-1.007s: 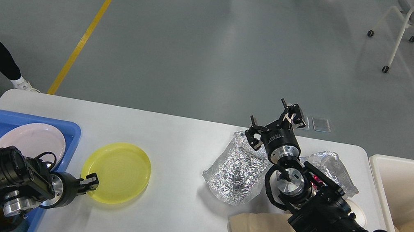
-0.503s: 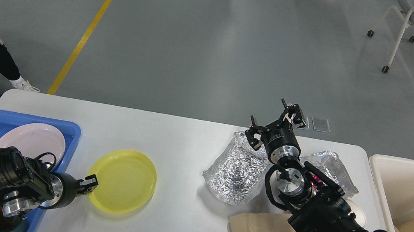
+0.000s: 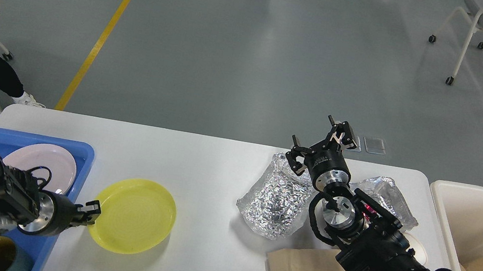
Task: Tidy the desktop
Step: 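Drag the yellow plate with the left gripper onto the pink plate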
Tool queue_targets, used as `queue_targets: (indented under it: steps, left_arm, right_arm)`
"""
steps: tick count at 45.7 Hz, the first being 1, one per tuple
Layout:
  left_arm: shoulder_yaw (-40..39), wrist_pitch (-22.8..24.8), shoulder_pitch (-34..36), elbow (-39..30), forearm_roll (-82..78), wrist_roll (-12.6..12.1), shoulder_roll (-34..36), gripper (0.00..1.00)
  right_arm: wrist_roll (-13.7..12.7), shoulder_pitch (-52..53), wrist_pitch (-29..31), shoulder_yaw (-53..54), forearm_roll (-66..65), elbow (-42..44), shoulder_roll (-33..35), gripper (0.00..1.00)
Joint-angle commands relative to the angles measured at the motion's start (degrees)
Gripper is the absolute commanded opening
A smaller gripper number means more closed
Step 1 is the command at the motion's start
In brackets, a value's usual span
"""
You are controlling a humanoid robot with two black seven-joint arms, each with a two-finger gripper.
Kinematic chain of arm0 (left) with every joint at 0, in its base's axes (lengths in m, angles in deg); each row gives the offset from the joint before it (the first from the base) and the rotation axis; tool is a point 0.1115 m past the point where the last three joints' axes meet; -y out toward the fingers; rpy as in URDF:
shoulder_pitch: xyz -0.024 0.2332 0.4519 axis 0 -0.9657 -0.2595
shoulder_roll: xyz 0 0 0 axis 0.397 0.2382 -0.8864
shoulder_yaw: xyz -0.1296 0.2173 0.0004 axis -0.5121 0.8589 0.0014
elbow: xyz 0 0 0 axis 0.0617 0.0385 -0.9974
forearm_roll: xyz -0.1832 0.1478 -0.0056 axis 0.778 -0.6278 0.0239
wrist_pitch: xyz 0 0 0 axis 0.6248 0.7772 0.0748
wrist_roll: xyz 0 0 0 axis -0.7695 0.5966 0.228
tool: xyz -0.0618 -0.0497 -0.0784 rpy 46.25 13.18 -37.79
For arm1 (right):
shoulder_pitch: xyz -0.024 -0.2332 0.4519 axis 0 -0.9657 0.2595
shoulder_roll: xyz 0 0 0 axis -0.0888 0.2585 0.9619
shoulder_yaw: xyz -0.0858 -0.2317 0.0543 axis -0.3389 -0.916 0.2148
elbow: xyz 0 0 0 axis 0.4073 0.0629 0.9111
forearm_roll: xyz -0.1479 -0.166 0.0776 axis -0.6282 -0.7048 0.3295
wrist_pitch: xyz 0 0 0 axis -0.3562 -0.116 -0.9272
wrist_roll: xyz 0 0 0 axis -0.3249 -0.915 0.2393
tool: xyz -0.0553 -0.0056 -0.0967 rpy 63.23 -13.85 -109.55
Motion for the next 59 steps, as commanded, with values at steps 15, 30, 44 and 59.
queue_targets:
  steps: [15,30,44,59]
  left_arm:
    - [21.31,45.79,46.7,-2.74,-19.53,5.11,11.56,0.0]
    - [24.48,51.18,46.56,4.02,-21.83,5.02,18.59,0.0]
    - [16.84,22.11,17.29,6.93,-20.43,4.67,22.37,0.0]
    - [5.15,6.08,-1.61,14.82,-11.38,4.32,22.38,0.0]
  right_arm:
    - [0.0,0.0,0.0,0.0,0.0,0.06,0.0,1.0]
    - [0.0,0.09,0.0,0.0,0.0,0.06,0.0,1.0]
    - [0.0,0.0,0.0,0.0,0.0,0.06,0.0,1.0]
    - [0.0,0.0,0.0,0.0,0.0,-0.03,0.0,1.0]
